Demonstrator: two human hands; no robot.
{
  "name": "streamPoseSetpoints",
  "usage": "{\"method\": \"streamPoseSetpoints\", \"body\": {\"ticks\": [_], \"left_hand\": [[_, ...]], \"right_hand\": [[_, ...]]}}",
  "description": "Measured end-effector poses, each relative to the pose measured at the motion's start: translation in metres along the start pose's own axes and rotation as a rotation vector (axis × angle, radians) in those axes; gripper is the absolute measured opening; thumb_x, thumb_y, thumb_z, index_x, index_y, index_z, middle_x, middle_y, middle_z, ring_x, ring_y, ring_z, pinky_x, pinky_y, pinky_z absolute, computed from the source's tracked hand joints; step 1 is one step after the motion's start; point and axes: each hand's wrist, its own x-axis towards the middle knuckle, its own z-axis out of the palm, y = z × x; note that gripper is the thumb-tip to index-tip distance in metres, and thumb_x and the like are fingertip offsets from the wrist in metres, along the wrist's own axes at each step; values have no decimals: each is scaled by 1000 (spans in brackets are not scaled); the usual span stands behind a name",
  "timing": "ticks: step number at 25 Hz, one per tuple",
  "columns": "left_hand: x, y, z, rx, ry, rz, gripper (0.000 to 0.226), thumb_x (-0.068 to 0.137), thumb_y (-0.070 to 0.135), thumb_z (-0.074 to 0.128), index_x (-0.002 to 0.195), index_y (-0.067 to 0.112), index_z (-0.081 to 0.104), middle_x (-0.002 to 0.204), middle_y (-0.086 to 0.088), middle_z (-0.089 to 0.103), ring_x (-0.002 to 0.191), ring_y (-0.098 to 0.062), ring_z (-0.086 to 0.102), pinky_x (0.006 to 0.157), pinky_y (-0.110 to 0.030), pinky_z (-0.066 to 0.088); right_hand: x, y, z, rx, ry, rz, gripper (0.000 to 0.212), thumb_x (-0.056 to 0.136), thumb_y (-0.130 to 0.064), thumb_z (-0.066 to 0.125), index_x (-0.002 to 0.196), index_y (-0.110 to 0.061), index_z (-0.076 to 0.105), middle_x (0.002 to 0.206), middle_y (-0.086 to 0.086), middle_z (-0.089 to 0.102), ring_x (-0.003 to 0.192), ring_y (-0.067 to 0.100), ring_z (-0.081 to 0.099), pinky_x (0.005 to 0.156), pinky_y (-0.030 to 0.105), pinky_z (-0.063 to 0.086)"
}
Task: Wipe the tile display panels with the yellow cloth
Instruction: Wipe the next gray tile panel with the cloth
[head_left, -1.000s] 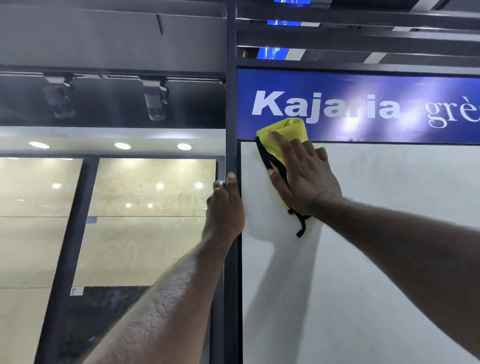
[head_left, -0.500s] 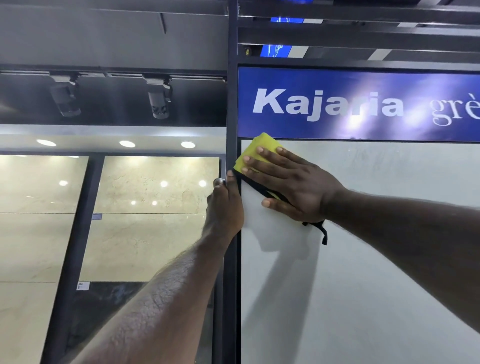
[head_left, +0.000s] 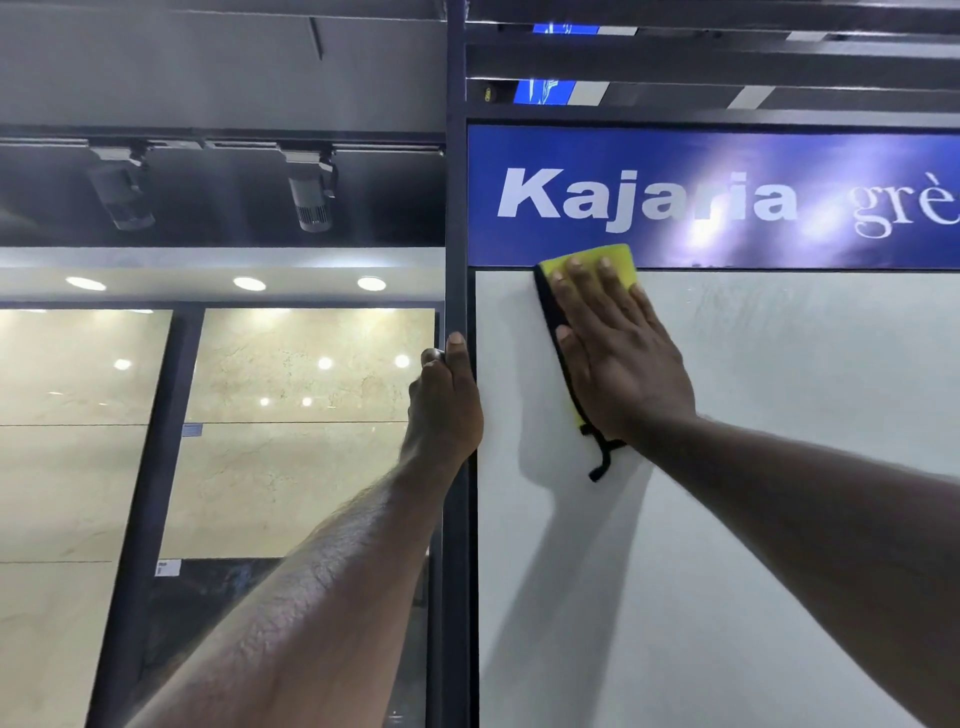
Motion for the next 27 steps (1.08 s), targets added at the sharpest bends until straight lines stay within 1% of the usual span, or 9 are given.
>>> {"method": "streamPoseSetpoints", "body": {"ticks": [5, 9, 13, 14, 18, 22, 25, 26, 27], "left_hand": [[-5, 3, -1, -21, -15, 8, 58, 117, 54, 23, 136, 9, 55, 142, -18, 60, 138, -36, 49, 95, -33, 31], [-1, 0, 0, -28, -4, -12, 54, 117, 53, 23, 127, 10, 55, 120, -10, 63, 120, -29, 51, 91, -31, 30], [-1, 2, 1, 5, -3, 3, 58, 118, 49, 21, 141, 7, 53, 129, -15, 58, 122, -30, 51, 88, -34, 32], [0, 2, 2, -3, -3, 1, 58, 118, 50, 21, 139, 7, 53, 131, -16, 58, 123, -32, 51, 88, -33, 31], [2, -4, 2, 31, 25, 59, 58, 118, 47, 24, 142, 5, 55, 124, -11, 65, 124, -37, 55, 87, -35, 37], [5, -7, 5, 69, 25, 32, 52, 118, 47, 25, 133, 8, 56, 97, 3, 51, 107, -31, 49, 86, -27, 28], [2, -8, 3, 45, 42, 49, 58, 115, 57, 28, 116, 6, 56, 90, -1, 59, 99, -32, 57, 81, -36, 37], [3, -9, 2, 66, 46, 57, 60, 113, 59, 29, 114, 6, 56, 90, -5, 62, 98, -33, 61, 77, -37, 39], [2, -8, 1, 102, 49, 65, 61, 113, 61, 30, 115, 6, 56, 93, -8, 64, 99, -36, 64, 76, -39, 42]], "right_hand": [[-12, 15, -13, -107, -167, -656, 58, 114, -38, 36, 169, -27, 23, 177, -6, 16, 165, 19, 7, 134, 44, 10], [-20, 8, -6, -13, -28, -96, 57, 114, -40, 34, 169, -29, 22, 176, -5, 19, 165, 19, 8, 131, 50, 19], [-33, 21, -17, -84, -200, -764, 55, 114, -38, 39, 167, -27, 30, 175, -5, 23, 164, 21, 13, 133, 45, 13], [-31, 22, -18, -79, -173, -712, 55, 114, -38, 39, 167, -28, 30, 175, -7, 23, 164, 19, 13, 133, 45, 14], [-29, 12, -9, 25, 39, 165, 58, 113, -38, 33, 169, -33, 21, 177, -7, 17, 165, 16, 6, 131, 49, 18], [-26, 28, -13, -61, -82, -448, 57, 113, -36, 39, 168, -28, 28, 175, -4, 23, 164, 19, 12, 133, 45, 15], [-12, 29, -5, 66, 79, 276, 59, 112, -36, 34, 169, -35, 18, 177, -6, 18, 165, 17, 9, 131, 48, 18], [-9, 24, -7, 55, 96, 383, 61, 111, -35, 34, 169, -33, 16, 177, -5, 16, 165, 18, 6, 131, 48, 17], [-10, 22, -9, 6, 86, 231, 61, 112, -34, 35, 170, -31, 18, 177, -4, 17, 165, 20, 7, 132, 49, 16]]}}
